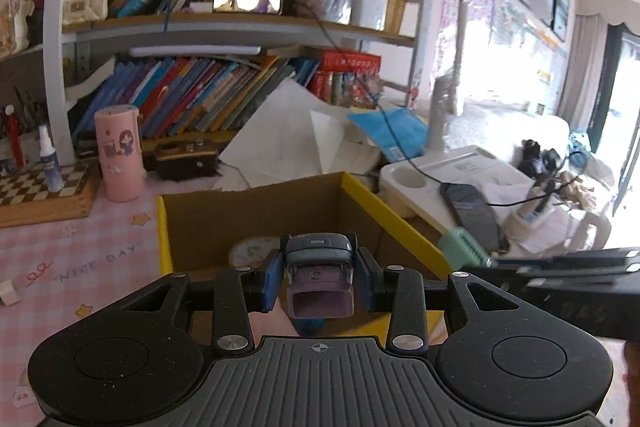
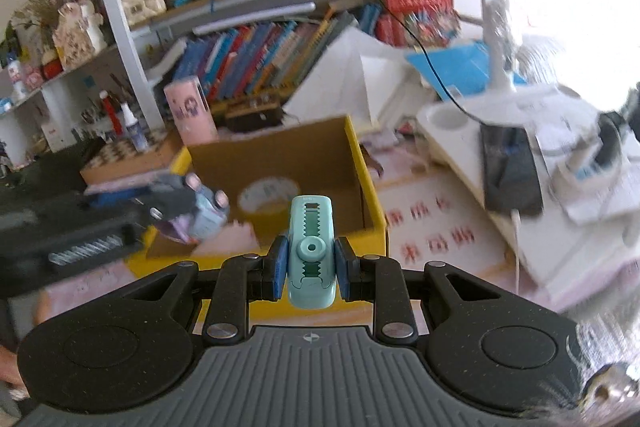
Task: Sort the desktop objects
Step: 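Open the left tool to release the toy car while the right tool releases the stapler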
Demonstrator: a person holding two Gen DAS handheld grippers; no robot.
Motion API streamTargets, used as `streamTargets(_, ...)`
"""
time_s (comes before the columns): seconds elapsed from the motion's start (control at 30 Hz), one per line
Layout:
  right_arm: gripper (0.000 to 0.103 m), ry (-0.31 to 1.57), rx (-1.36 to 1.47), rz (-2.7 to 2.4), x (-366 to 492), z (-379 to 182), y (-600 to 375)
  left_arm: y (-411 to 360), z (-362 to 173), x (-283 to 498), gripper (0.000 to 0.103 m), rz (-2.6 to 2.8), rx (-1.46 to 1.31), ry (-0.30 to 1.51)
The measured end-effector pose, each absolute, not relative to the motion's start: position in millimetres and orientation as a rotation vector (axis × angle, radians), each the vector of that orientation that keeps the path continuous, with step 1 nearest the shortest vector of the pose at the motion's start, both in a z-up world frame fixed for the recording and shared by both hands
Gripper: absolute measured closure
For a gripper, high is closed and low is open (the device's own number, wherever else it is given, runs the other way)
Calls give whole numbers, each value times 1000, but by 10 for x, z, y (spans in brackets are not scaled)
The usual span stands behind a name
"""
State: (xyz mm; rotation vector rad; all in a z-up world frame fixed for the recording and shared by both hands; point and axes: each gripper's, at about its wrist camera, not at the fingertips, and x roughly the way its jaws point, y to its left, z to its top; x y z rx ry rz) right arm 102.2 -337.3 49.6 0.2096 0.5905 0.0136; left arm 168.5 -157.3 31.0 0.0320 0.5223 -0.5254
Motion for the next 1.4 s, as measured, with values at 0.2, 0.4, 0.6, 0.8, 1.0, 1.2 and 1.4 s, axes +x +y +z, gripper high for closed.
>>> streamTargets(0.2, 80, 584, 219, 100, 1385, 619, -3477, -1788, 96, 1861, 66, -504, 34, 589)
streamTargets(0.4, 80, 606, 160, 150, 1851, 588, -3482, -1944, -56, 1973, 66, -484, 45, 652)
streamTargets(0.6, 80, 677, 105, 177, 2264, 405, -3475, -1989, -149, 2083, 66, -465, 41, 704)
streamTargets(0.8, 80, 773, 41, 226, 2638, 216, -3353, -1998, -211, 2103, 65, -449, 38, 722)
streamTargets(1.0, 80, 864, 2, 280, 2835, 36, -3189, -1979, -131, 1998, 47, -463, 65, 666)
streamTargets(1.2, 80, 930, -20, 302, 2980, -100, -3099, -1781, -11, 1832, 41, -413, 68, 617)
streamTargets(1.4, 71, 944, -39, 311, 2957, -146, -2998, -1541, 53, 1706, 40, -344, 41, 605)
